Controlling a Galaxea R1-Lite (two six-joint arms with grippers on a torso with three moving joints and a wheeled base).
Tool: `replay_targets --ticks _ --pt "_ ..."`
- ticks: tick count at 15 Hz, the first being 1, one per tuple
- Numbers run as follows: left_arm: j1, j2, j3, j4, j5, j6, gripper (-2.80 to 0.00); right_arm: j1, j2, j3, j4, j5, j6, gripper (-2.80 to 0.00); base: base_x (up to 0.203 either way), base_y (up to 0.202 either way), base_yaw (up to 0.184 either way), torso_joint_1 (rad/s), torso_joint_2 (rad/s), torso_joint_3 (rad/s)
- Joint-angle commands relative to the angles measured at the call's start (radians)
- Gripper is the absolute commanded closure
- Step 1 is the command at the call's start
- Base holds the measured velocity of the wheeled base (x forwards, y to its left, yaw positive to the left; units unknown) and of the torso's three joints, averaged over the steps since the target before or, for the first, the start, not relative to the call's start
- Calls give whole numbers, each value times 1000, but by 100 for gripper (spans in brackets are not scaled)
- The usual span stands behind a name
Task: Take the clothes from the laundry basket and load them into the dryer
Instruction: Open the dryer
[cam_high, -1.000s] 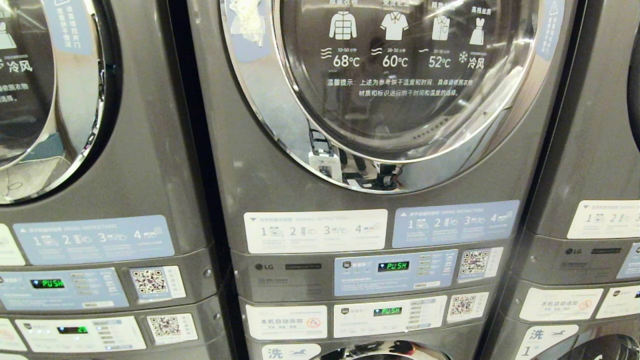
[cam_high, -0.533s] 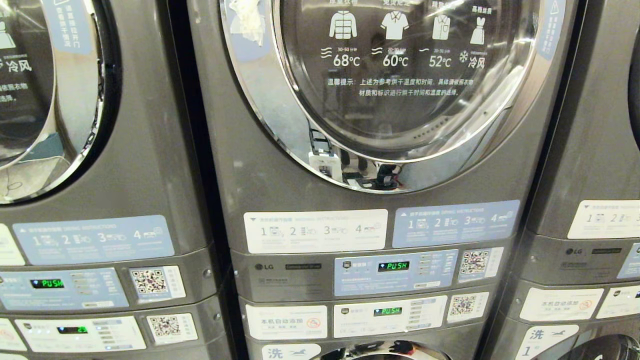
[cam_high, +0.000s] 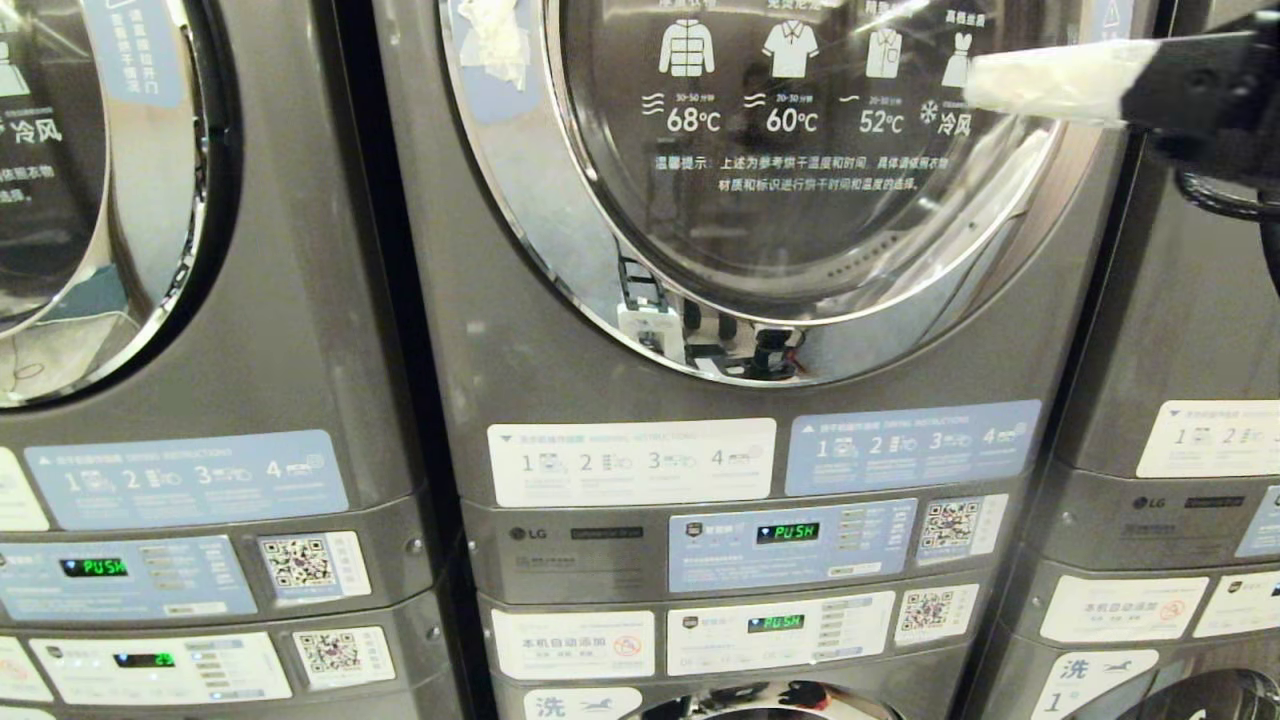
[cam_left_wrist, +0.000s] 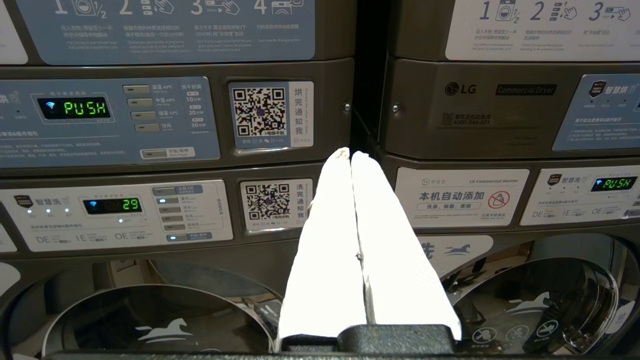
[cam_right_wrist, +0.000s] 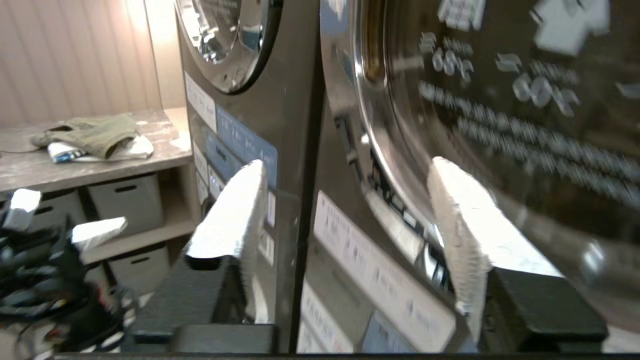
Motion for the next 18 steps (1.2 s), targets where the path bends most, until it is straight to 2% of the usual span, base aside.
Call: replay_targets --ticks 1,4,6,8,10,13,15,18 --pt "0 0 0 0 0 0 0 61 140 -52 -53 -25 -1 -280 0 0 0 0 0 0" --pt "0 0 0 0 0 0 0 157 283 -144 -174 -133 -8 -280 0 0 0 0 0 0" --pt "0 0 0 0 0 0 0 225 352 -167 -315 -189 -12 -280 0 0 0 0 0 0" --pt "0 0 0 1 0 0 0 267 404 -186 -356 -227 -38 -280 0 0 0 0 0 0" --pt "0 0 0 1 0 0 0 291 436 -196 -378 -253 -97 -280 0 0 0 0 0 0" --pt "0 0 0 1 0 0 0 312 479 -195 -485 -263 -111 -280 0 0 0 0 0 0" --pt "0 0 0 0 0 0 0 324 505 -204 -492 -268 -111 -280 0 0 0 0 0 0" --pt "0 0 0 -1 0 0 0 325 598 -326 -497 -328 -110 -280 0 0 0 0 0 0"
